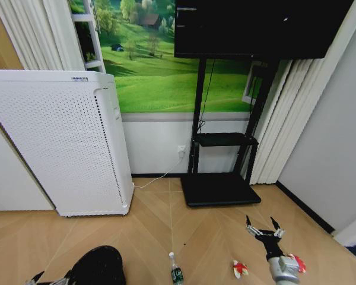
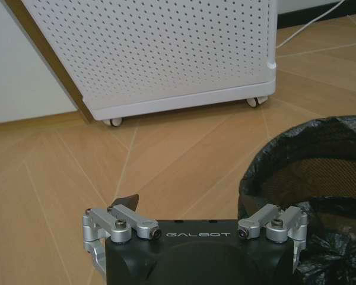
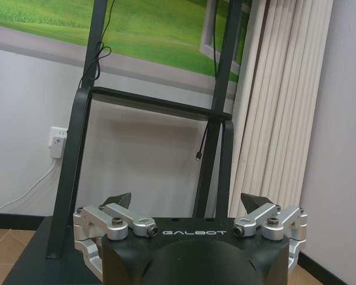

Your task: Pick up the trash bin and place the garbage on the floor into it.

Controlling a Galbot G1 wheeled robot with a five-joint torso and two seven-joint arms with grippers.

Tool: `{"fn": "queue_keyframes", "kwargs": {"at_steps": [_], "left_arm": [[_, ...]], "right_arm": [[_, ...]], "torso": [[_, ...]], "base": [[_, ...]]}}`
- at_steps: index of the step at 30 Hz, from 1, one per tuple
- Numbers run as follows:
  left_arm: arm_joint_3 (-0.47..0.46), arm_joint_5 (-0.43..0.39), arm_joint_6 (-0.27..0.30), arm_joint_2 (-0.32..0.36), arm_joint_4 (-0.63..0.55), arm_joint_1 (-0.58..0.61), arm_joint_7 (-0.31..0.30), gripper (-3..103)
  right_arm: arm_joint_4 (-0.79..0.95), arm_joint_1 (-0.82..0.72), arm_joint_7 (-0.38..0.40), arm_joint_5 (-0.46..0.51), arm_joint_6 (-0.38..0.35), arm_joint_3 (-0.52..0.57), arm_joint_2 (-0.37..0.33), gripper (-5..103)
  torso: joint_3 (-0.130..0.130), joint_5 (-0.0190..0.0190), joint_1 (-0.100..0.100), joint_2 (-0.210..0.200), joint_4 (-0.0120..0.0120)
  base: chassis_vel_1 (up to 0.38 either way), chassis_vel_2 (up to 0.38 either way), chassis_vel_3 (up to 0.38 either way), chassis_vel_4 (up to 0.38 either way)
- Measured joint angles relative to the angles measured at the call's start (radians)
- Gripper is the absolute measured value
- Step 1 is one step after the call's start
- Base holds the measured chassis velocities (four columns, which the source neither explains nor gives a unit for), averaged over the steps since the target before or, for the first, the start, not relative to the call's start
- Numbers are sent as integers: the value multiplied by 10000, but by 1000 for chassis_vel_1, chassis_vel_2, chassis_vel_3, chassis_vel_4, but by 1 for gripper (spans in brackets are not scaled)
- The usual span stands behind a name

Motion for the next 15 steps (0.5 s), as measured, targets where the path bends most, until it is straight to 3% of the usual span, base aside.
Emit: {"fn": "queue_keyframes", "kwargs": {"at_steps": [15], "left_arm": [[809, -1108, 645, -80, 410, -603, 186, 98]], "right_arm": [[265, -72, 47, -162, -182, -4, 143, 100]], "torso": [[4, 0, 1, 4, 0]], "base": [[0, 0, 0, 0]]}}
